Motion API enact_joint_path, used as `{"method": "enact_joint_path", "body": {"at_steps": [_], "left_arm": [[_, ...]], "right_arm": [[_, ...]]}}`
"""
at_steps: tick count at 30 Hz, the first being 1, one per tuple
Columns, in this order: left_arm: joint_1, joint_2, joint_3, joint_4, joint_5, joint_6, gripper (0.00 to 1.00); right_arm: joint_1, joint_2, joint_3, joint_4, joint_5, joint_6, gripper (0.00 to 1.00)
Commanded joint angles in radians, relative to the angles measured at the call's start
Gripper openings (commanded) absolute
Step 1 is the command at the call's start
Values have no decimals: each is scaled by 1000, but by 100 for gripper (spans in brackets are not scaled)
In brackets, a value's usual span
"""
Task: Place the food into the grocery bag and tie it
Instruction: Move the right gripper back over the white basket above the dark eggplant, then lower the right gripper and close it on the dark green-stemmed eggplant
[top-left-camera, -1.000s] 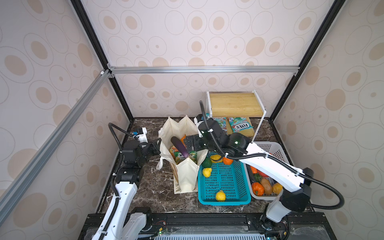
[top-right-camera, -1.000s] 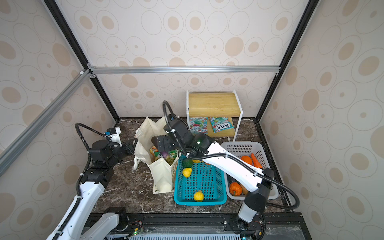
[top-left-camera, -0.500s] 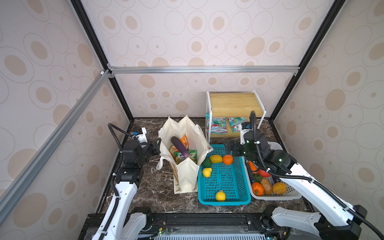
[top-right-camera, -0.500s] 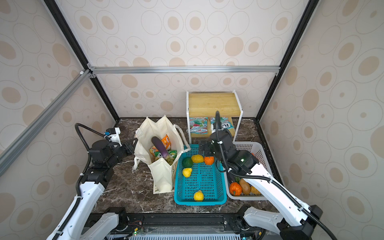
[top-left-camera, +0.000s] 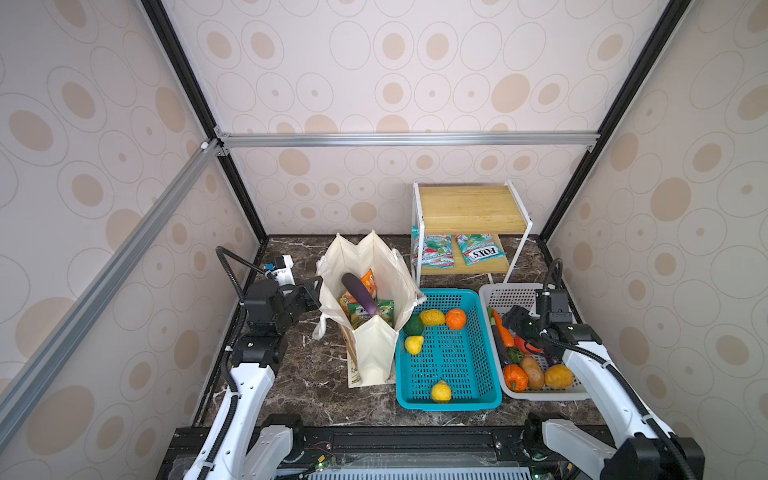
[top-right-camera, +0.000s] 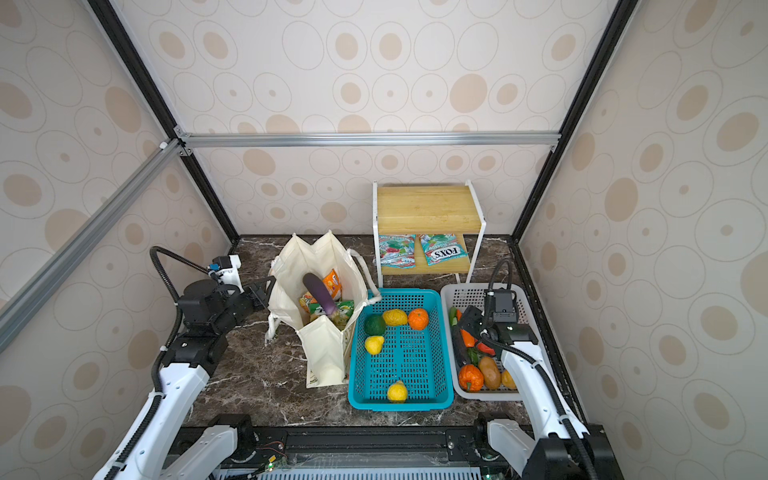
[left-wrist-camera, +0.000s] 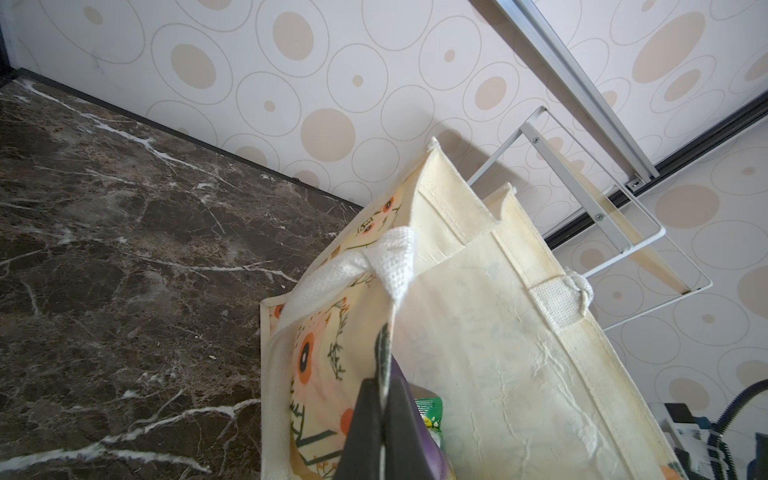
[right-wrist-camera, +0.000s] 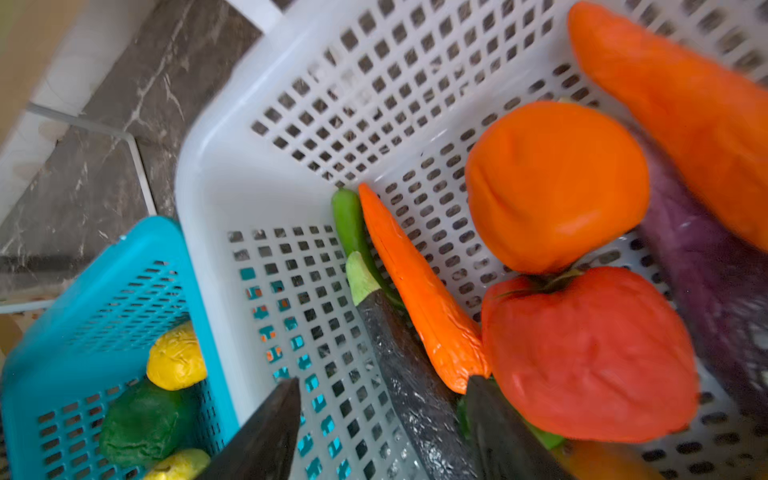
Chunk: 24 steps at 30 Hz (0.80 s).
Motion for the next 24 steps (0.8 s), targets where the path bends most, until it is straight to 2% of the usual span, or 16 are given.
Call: {"method": "enact_joint_path", "body": {"at_steps": [1,8,13,19,24], "left_arm": [[2,-7,31,2,13,8,0],[2,5,18,17,16,3,0],[1,13,17,22,12,6,0],[2,17,6,31,16,2,0],[2,21,4,33,15,2,0]], "right_arm": [[-9,16,-25,78,-87,9,61],[-28,95,-93,155,-65,0,56],[-31,148,-111,224,-75,-22,58],[-37,181,-154,330,-146,-4,60],[-37,191,-145,323,-150,-4,59]]}}
